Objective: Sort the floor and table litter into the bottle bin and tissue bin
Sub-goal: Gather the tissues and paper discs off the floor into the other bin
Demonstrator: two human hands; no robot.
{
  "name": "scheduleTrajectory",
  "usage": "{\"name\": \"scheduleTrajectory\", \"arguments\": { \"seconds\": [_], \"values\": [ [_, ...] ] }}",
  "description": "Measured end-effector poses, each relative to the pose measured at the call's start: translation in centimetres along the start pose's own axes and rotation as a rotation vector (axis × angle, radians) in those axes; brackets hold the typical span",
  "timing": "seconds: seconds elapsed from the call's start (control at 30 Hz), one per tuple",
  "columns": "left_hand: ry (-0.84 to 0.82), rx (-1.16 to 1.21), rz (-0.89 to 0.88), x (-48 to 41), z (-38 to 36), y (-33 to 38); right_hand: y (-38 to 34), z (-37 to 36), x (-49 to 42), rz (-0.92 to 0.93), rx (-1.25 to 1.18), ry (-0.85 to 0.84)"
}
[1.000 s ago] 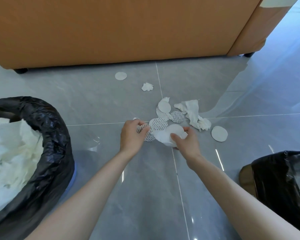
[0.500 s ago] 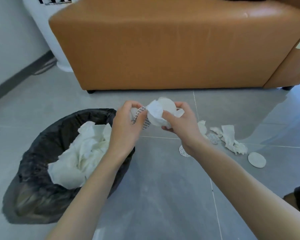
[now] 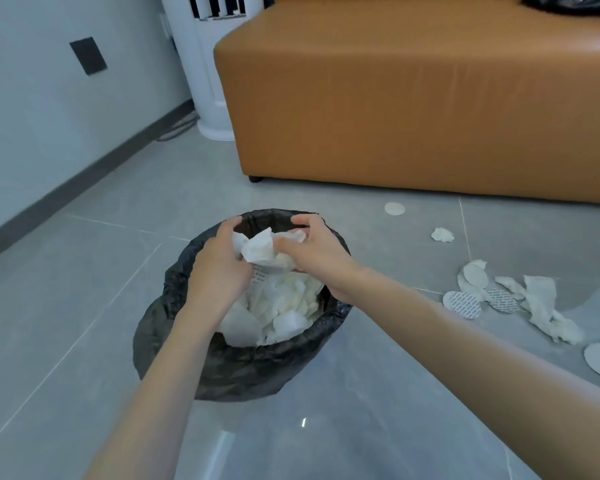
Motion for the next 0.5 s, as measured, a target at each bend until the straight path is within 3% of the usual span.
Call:
{"name": "scheduleTrajectory", "arguments": {
  "seconds": [0.2, 0.5],
  "values": [
    [0.016, -0.062, -0.053, 0.3, 0.6, 0.0, 0.9, 1.5, 0.8, 0.062, 0.136, 0.092],
    [0.001, 0.055, -0.249, 1.1, -2.7, 5.6, 5.4, 7.4, 2.6, -0.043, -0.011, 0.331]
  ]
}}
Point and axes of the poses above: each hand's wrist, its own x-axis away from the middle knuckle, its own z-axis out of the back of the hand, y = z × x, the point moved 8 cm from there along -x, towards the middle knuckle, and after that the axes turned 15 degrees about x, right-handed, at the moved point
